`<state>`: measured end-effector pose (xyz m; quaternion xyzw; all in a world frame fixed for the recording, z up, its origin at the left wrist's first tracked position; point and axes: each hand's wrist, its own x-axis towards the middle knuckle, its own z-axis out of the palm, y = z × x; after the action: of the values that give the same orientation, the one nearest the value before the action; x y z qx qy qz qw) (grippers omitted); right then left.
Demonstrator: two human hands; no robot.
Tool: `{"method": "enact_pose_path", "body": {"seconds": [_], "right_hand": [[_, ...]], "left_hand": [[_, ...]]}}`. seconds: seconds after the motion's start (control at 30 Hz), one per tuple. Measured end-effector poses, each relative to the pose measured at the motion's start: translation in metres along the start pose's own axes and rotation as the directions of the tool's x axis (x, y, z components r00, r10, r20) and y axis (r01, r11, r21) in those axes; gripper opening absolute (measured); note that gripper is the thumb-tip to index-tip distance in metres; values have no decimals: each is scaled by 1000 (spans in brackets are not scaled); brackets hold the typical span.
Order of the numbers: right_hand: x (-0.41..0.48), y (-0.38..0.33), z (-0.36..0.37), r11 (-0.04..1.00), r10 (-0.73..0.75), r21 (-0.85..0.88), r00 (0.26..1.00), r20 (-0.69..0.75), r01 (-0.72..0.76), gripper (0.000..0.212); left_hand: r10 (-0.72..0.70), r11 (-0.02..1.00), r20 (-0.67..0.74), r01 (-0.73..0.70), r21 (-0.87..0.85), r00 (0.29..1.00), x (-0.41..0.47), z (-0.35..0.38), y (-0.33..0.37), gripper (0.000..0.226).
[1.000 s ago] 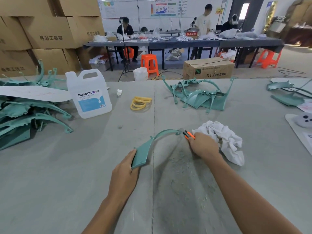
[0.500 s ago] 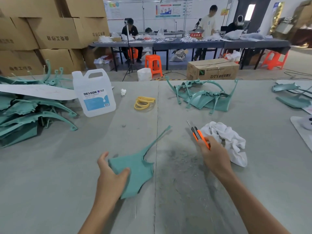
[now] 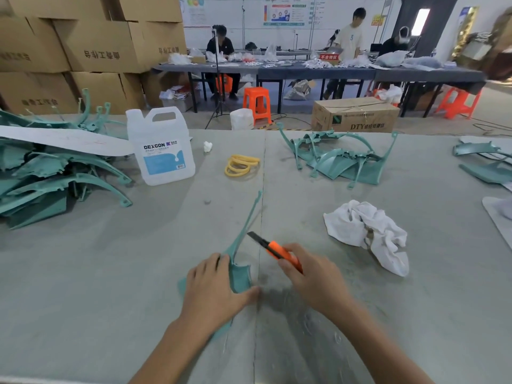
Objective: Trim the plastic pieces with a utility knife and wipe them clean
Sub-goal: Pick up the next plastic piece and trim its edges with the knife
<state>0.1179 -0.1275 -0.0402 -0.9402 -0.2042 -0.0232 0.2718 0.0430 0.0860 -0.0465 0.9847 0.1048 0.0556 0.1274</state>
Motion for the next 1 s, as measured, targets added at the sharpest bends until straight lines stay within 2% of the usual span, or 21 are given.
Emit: {"method": "enact_pose_path", "body": {"seconds": [0.23,0.37,0.53,0.67,0.77,0.83,0.9,1.0], "right_hand": [[0,-9,4,986,-115,-110,990,86,124,37],[0,-12,6,974,-143,-155,981,132,163,32],[11,-11,4,960,-110,-252,993,51,119,32],[34,-4,-10,913,-171,-383,984,-45,141,34],[54,2,-29,858,-158,-511,971,-182,44,39],[55,0,-30,848,-164,-529,958,-236,14,38],[45,-7,-23,883,-162,-468,961,-223,40,37],[27,-14,-11,896,-151,-433,985,-87,99,35]], "left_hand": [[56,998,-71,-57,-19,996,-14,20,6,81],[57,996,-102,-64,-67,993,-14,22,4,79],[59,997,-90,-63,-47,994,-15,23,3,84],[45,998,-64,-48,-46,997,-14,21,3,85],[35,999,-47,-36,-38,998,-10,18,5,83],[32,999,-44,-33,-34,999,-10,16,6,81],[29,999,-49,-30,-15,998,-12,17,7,82],[36,999,-68,-35,14,997,-13,21,7,90]]}}
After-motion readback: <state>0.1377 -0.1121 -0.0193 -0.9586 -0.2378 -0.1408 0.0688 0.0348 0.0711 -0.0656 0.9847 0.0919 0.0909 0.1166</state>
